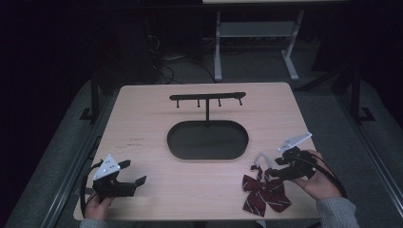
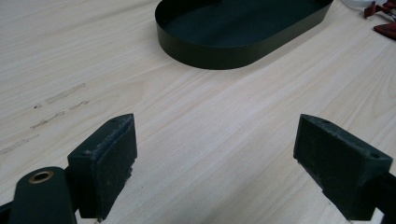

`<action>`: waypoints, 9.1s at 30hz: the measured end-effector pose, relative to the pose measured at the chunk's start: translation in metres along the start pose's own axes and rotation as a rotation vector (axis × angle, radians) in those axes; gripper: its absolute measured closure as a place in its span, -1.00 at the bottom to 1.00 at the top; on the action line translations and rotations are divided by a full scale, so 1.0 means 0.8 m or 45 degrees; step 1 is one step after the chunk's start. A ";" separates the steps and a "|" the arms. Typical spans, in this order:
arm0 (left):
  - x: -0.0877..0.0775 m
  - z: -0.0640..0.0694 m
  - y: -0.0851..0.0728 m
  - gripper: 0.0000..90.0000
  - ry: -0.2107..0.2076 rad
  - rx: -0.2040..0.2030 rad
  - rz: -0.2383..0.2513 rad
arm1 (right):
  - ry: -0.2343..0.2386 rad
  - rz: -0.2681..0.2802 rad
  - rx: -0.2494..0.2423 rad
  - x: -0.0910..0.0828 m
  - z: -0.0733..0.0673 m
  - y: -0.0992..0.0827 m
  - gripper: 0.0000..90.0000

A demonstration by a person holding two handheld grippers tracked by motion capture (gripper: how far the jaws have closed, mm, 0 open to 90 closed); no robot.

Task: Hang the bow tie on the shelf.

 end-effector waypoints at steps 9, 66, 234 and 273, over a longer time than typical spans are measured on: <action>-0.002 -0.004 -0.001 -0.71 0.005 -0.001 0.003 | 0.007 -0.064 -0.024 0.013 0.007 0.013 0.03; -0.002 -0.002 0.003 -0.71 0.002 0.010 0.009 | -0.059 -0.380 0.058 0.084 0.059 0.032 0.64; -0.004 -0.003 0.007 -0.71 0.004 0.006 0.031 | 0.207 -0.070 -0.339 -0.060 -0.050 0.196 0.96; -0.006 -0.003 0.007 -0.71 0.003 -0.004 0.038 | 0.205 -0.080 -0.405 -0.061 -0.059 0.257 0.96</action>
Point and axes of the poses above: each handheld gripper's, and its own axes: x roughly forward along the jaws, y roughly out of its top, z roughly to its right, the point moved 10 cm from there along x, roughly forward along the jaws, and after that the axes turned 2 degrees about -y, right-handed, at the moved point
